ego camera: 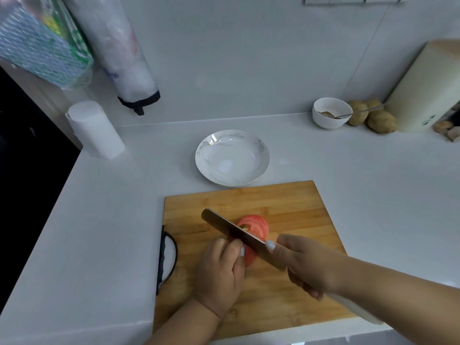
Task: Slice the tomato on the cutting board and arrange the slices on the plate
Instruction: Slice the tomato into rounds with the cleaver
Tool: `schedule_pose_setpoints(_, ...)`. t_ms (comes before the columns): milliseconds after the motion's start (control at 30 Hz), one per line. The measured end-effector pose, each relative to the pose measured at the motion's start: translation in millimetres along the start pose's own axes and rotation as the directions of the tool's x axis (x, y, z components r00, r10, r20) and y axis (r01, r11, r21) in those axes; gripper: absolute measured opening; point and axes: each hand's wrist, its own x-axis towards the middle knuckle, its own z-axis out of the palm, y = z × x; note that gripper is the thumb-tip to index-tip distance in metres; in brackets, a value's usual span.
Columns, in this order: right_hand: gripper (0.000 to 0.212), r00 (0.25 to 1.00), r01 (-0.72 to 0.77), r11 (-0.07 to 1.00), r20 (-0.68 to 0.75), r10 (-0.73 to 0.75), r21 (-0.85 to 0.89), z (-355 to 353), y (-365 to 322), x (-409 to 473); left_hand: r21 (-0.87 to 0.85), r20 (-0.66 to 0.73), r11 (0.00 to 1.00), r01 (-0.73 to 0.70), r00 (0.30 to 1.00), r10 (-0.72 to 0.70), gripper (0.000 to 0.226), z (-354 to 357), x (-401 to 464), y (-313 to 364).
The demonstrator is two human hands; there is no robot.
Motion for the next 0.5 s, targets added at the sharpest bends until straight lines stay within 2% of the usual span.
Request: schedule_pose_setpoints(500, 0.047, 0.999, -0.04, 0.999, -0.001, 0.04, 0.022, -11, 3, -33, -0.016, 0.014, 0.999, 0.043, 0.999, -0.042, 0.015, -1, 1, 1)
